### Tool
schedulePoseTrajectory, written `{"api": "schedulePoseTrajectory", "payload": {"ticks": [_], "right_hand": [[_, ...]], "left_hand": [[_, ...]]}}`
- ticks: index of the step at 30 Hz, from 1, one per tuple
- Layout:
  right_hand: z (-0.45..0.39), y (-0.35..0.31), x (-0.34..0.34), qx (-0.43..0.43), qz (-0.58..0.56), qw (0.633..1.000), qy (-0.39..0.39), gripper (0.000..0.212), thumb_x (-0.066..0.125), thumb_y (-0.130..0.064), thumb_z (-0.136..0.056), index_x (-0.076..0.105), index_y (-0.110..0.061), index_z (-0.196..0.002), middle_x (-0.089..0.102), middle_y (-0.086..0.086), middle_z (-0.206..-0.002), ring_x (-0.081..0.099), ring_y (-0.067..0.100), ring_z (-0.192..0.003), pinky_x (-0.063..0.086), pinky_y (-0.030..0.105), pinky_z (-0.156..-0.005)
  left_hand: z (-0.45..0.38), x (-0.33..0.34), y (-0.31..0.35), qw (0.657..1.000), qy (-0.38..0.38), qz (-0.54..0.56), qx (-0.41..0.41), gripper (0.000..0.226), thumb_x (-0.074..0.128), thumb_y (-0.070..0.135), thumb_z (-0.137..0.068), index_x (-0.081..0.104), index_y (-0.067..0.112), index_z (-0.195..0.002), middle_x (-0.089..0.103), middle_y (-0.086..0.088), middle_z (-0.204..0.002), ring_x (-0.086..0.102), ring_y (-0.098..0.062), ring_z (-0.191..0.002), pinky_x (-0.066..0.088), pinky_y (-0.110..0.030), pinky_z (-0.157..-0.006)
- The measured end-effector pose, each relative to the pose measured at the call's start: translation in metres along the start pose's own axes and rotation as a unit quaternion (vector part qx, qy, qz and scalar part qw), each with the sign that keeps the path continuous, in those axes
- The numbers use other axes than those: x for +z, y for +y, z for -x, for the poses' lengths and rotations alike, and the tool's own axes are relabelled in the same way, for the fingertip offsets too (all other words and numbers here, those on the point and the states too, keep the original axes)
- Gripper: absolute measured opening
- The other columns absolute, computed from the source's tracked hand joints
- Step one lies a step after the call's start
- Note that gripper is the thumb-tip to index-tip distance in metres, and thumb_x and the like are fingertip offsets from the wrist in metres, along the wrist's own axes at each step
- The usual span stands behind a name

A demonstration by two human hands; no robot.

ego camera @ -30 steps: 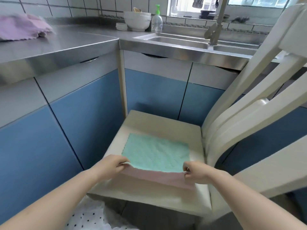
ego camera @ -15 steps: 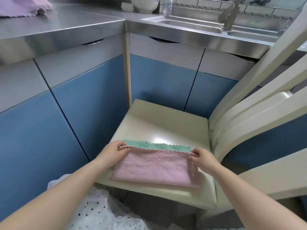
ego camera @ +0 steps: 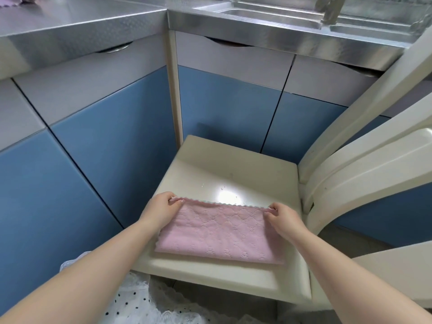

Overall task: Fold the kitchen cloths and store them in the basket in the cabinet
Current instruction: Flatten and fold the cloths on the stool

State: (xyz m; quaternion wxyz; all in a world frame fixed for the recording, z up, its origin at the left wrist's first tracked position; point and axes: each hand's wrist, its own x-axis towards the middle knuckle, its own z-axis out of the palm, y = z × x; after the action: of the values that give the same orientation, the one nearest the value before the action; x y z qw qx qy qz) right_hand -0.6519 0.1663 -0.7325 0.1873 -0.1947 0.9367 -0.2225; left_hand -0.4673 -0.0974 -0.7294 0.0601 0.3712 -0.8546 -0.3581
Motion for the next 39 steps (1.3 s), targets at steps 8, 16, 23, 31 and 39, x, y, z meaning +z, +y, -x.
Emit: {"api": "schedulePoseTrajectory", "payload": {"ticks": [8, 16, 23, 31, 39], "right_hand": [[0.019, -0.021, 0.018, -0.136, 0.078, 0.98, 0.125, 0.035, 0.054, -0.024, -0.09, 0.057, -0.016, -0.124, 0.048, 0.008, -0.136, 0.041, 0.026, -0.127, 0.03, 0.036, -0.106], [0.041, -0.05, 0.082, -0.255, 0.169, 0.952, -0.012, 0.055, 0.029, -0.032, -0.097, 0.017, -0.025, -0.15, 0.01, -0.003, -0.159, 0.002, 0.014, -0.146, -0.002, 0.041, -0.117], [0.034, -0.025, 0.075, -0.227, 0.226, 0.947, -0.009, 0.065, 0.015, -0.061, -0.091, 0.004, -0.035, -0.149, -0.003, -0.005, -0.159, -0.008, 0.014, -0.146, -0.009, 0.042, -0.115], [0.033, 0.004, 0.047, -0.156, 0.259, 0.953, 0.009, 0.069, 0.013, -0.066, -0.089, 0.008, -0.032, -0.149, 0.001, -0.003, -0.159, -0.003, 0.017, -0.146, -0.004, 0.05, -0.114], [0.026, -0.056, 0.05, -0.395, 0.214, 0.892, -0.051, 0.055, 0.048, -0.018, -0.086, 0.041, -0.024, -0.14, 0.032, -0.008, -0.152, 0.02, 0.014, -0.143, -0.003, 0.052, -0.115]], "left_hand": [[0.026, 0.021, 0.013, 0.975, 0.123, -0.122, 0.143, 0.039, 0.058, 0.018, -0.088, 0.054, 0.012, -0.126, 0.049, -0.007, -0.132, 0.043, -0.028, -0.125, 0.033, -0.041, -0.106], [0.055, 0.087, 0.034, 0.927, -0.04, -0.303, 0.216, 0.056, 0.019, 0.033, -0.1, 0.007, 0.013, -0.151, 0.002, -0.003, -0.16, -0.004, -0.017, -0.146, -0.008, -0.034, -0.116], [0.041, 0.071, 0.004, 0.923, -0.038, -0.356, 0.141, 0.083, -0.004, 0.07, -0.082, -0.006, 0.022, -0.15, -0.013, 0.0, -0.158, -0.015, -0.019, -0.145, -0.01, -0.041, -0.116], [0.039, 0.048, -0.003, 0.932, -0.022, -0.347, 0.106, 0.077, 0.006, 0.066, -0.088, 0.006, 0.02, -0.151, -0.004, -0.004, -0.159, -0.007, -0.022, -0.146, -0.008, -0.044, -0.116], [0.116, 0.075, 0.013, 0.862, -0.009, -0.236, 0.449, 0.035, 0.058, 0.025, -0.086, 0.062, 0.019, -0.12, 0.061, 0.005, -0.124, 0.055, -0.012, -0.118, 0.042, -0.041, -0.103]]}}
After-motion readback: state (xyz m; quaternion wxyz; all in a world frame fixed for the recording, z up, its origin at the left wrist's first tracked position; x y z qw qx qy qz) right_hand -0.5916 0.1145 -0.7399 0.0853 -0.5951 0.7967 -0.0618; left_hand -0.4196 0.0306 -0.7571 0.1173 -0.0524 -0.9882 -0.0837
